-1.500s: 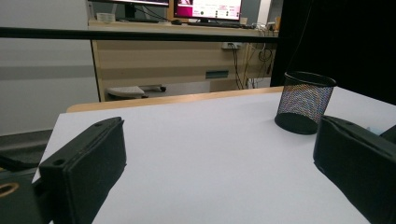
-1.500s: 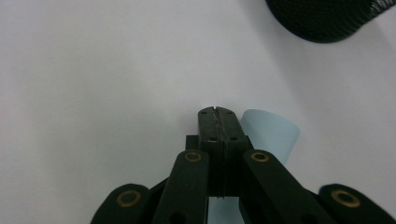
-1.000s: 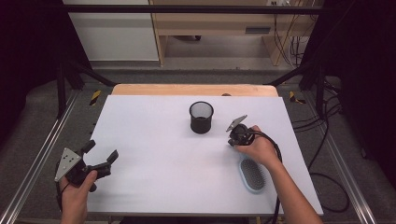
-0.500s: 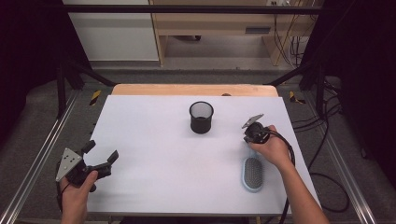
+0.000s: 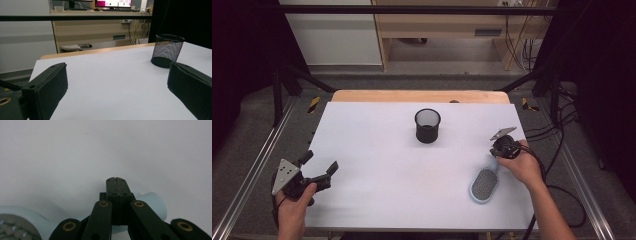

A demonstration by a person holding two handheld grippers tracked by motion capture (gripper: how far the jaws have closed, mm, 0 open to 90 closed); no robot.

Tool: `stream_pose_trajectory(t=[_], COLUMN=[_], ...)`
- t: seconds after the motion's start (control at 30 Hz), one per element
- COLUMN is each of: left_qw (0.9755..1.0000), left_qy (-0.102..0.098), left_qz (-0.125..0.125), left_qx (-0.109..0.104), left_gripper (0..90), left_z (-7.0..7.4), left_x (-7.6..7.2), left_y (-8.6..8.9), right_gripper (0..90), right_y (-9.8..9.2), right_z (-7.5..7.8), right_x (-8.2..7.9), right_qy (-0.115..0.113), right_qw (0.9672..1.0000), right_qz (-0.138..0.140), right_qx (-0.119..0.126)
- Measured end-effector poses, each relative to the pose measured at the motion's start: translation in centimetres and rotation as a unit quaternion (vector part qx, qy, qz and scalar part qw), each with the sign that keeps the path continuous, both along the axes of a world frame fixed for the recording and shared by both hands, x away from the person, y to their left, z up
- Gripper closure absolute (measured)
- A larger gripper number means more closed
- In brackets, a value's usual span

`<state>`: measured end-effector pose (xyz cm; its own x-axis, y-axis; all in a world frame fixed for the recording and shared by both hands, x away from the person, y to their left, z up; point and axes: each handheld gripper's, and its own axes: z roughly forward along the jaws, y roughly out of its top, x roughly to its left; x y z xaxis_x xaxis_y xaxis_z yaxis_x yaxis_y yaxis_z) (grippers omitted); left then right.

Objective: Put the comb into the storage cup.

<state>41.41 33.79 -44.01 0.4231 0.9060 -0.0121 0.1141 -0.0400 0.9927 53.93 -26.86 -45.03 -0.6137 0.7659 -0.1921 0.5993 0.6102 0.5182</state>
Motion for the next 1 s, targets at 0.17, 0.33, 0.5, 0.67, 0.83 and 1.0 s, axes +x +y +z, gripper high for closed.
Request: stream_pose_trajectory(t=[0.17,0.33,0.5,0.67,0.83,1.0], left_qw=[1.0,1.0,1.0,1.0,1.0,1.0], left_qy=[0.001,0.001,0.003,0.003,0.005,0.006], left_qz=[0.0,0.001,0.001,0.001,0.003,0.007], left_qx=[0.0,0.0,0.001,0.001,0.001,0.002], left_gripper=[3.0,3.0,3.0,3.0,3.0,3.0], left_z=[0.0,0.0,-0.1,-0.1,-0.1,-0.2], left_x=[0.0,0.0,0.0,0.0,-0.1,0.0], left_y=[0.0,0.0,0.0,0.0,0.0,0.1], right_gripper=[90.0,90.0,90.0,90.0,90.0,90.0], right_y=[-1.4,-2.8,-3.5,-4.1,-4.4,-4.4], right_z=[-0.1,0.1,0.0,-0.1,0.0,-0.2], right_x=[-0.9,-2.5,-4.0,-6.4,-7.8,-9.0], right_qy=[0.007,0.023,0.037,0.054,0.057,0.065], right_qw=[0.9999,0.9994,0.9991,0.9985,0.9984,0.9978], right_qz=[-0.015,-0.024,-0.022,-0.011,-0.007,-0.003], right_qx=[-0.002,-0.003,-0.003,-0.005,0.004,0.01])
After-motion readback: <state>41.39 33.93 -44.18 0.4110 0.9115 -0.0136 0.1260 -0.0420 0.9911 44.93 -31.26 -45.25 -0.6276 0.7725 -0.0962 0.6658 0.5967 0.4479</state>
